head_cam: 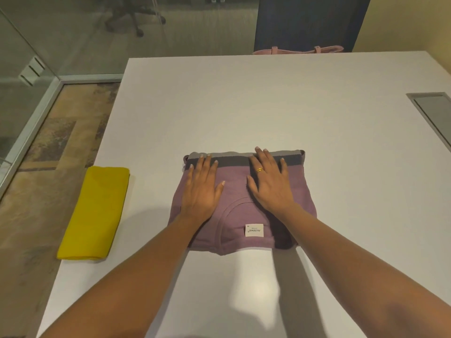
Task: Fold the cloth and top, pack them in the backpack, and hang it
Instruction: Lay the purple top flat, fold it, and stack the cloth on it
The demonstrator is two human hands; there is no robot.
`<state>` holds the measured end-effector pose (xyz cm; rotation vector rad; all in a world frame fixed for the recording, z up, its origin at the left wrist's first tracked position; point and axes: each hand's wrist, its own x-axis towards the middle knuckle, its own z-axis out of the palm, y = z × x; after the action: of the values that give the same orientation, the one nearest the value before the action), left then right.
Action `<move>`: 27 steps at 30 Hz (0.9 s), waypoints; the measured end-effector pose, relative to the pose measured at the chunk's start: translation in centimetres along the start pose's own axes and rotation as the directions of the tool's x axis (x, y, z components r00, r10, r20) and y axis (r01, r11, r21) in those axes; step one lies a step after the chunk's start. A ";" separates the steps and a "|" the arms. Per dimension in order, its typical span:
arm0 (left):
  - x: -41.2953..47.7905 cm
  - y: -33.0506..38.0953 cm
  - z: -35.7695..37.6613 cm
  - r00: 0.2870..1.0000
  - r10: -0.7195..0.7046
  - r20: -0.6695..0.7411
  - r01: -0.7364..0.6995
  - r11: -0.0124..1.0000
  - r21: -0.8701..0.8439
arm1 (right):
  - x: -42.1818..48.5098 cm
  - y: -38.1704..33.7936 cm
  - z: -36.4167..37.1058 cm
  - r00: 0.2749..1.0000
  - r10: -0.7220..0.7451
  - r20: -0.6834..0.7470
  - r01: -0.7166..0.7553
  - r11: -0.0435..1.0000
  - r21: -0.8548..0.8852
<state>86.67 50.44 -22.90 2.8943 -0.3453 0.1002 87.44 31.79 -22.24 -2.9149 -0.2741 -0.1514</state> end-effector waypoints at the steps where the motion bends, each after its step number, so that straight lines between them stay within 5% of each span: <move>1: 0.4 -0.5 0.2 1.000 0.009 0.013 -0.009 1.000 0.001 | 0.3 0.1 0.4 0.999 -0.005 0.035 0.004 1.000 0.010; 8: 0.6 -2.7 1.9 0.995 -0.089 0.047 0.089 0.996 -0.008 | 0.3 1.3 2.4 0.994 0.042 0.101 -0.042 0.999 0.000; 14: 0.8 -2.9 2.0 0.988 -0.133 0.072 0.136 0.990 -0.032 | 0.6 2.0 2.4 0.957 0.283 0.065 -0.283 0.959 -0.010; 20: 0.6 -2.8 2.2 0.990 -0.127 0.055 0.128 0.992 -0.014 | -0.2 2.5 1.5 0.938 0.344 0.031 -0.341 0.937 -0.081; 27: -0.1 -0.6 1.6 0.983 -0.183 0.020 0.183 0.983 -0.028 | -3.0 3.5 -0.4 0.876 0.480 0.043 -0.482 0.875 0.037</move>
<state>86.81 50.68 -24.61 2.8824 -0.0814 0.0387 85.16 27.81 -22.95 -2.8353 0.4426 -0.0157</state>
